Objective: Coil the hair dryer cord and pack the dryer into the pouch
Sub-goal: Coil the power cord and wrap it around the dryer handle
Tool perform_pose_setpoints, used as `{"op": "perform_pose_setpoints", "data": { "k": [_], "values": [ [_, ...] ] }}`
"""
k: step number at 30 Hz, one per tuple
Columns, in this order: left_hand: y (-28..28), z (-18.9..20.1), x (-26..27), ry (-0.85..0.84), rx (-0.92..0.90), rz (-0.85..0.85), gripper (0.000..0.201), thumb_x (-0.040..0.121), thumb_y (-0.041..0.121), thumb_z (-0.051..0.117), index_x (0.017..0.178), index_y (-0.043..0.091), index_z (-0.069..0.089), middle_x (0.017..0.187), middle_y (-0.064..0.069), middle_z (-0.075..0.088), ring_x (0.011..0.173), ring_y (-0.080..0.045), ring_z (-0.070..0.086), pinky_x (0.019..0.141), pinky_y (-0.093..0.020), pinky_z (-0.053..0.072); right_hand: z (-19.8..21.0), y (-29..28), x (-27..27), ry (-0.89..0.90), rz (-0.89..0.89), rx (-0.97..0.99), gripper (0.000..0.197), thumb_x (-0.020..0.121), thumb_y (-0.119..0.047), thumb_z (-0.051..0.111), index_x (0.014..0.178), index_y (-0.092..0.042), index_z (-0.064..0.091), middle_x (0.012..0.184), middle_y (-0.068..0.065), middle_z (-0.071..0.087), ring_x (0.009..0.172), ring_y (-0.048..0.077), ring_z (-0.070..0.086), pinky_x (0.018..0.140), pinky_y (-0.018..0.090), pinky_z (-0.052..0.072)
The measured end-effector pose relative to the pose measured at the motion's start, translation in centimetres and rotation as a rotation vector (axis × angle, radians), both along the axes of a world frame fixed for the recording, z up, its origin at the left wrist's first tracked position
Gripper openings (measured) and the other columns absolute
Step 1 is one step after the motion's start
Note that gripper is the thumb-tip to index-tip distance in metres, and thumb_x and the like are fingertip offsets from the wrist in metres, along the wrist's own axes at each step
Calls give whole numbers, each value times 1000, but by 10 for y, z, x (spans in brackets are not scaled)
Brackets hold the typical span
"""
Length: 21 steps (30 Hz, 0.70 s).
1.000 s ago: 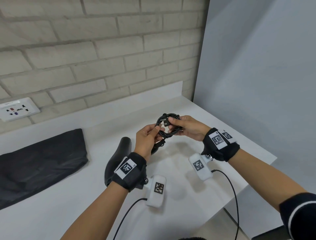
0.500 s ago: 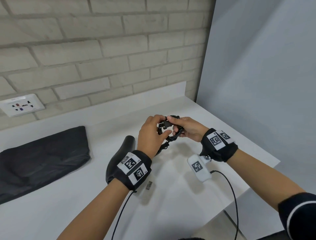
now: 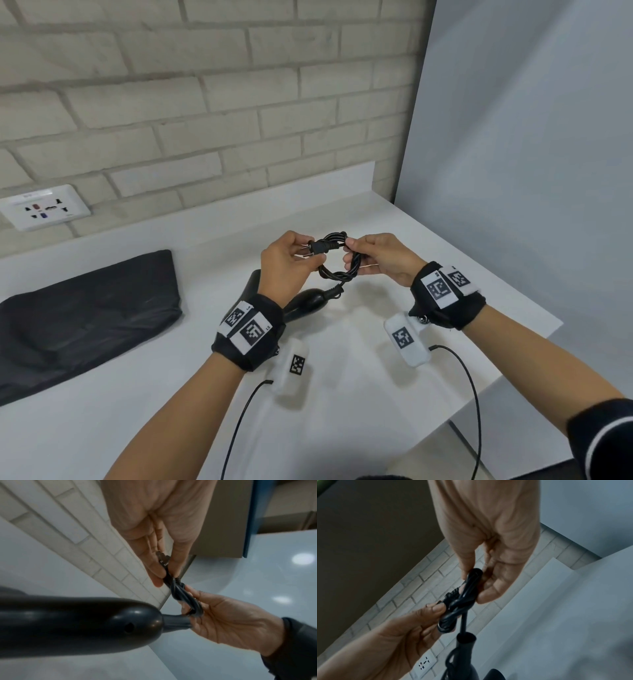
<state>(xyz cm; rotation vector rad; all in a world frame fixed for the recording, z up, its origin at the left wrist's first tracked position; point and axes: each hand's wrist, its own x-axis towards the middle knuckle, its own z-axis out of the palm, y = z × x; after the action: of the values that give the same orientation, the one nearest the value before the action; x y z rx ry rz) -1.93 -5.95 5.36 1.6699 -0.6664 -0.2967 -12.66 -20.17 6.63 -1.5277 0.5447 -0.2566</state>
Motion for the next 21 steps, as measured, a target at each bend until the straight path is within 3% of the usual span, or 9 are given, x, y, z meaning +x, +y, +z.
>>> {"op": "perform_pose_setpoints", "data": {
  "k": [5, 8, 10, 12, 15, 18, 21],
  "values": [
    [1, -6, 2, 132, -57, -30, 25, 74, -3, 71, 81, 18, 59, 86, -10, 67, 71, -25, 64, 71, -30, 59, 7, 4, 8, 10, 37, -151, 15, 93, -20, 54, 85, -9, 62, 71, 6, 64, 52, 5, 63, 53, 21, 55],
    [3, -1, 1, 169, -51, -80, 11, 83, 10, 65, 94, 10, 63, 87, -8, 66, 59, -12, 65, 73, -26, 57, 6, 2, 9, 8, 19, -198, 12, 92, -17, 55, 93, -7, 61, 71, 9, 63, 50, 5, 63, 52, 20, 55],
    [7, 3, 3, 264, -63, -116, 18, 92, 16, 53, 105, 6, 61, 85, -7, 64, 57, -6, 65, 68, -17, 55, 4, 2, 10, 15, 9, -197, 12, 93, -16, 53, 94, -6, 59, 71, 9, 61, 48, 4, 62, 49, 19, 53],
    [16, 5, 14, 249, 7, -98, 25, 94, 17, 49, 114, 6, 59, 84, -5, 63, 68, -12, 65, 67, -17, 52, 2, 2, 11, 19, 5, -185, 13, 94, -16, 51, 97, -6, 58, 70, 9, 60, 46, 3, 61, 48, 18, 52],
    [43, 1, 38, 4, 376, 4, 38, 88, 26, 59, 123, 12, 53, 103, -7, 59, 99, -23, 58, 83, -25, 42, -1, -2, 10, 29, 20, -175, 13, 95, -16, 50, 98, -5, 57, 71, 9, 59, 46, 3, 61, 49, 18, 53],
    [82, -12, 49, -71, 741, 32, 80, 73, 46, 71, 138, 16, 35, 132, -12, 44, 123, -28, 45, 98, -33, 36, -5, -7, 8, 44, 43, -173, 13, 95, -16, 49, 98, -6, 57, 74, 8, 61, 48, 3, 61, 50, 18, 53],
    [109, -35, 38, 10, 909, -34, 110, 63, 56, 75, 147, 19, 14, 145, -15, 29, 132, -31, 36, 105, -40, 34, -9, -11, 8, 70, 80, -182, 13, 95, -16, 49, 97, -7, 58, 77, 8, 62, 49, 2, 62, 51, 18, 54]
  ]
}}
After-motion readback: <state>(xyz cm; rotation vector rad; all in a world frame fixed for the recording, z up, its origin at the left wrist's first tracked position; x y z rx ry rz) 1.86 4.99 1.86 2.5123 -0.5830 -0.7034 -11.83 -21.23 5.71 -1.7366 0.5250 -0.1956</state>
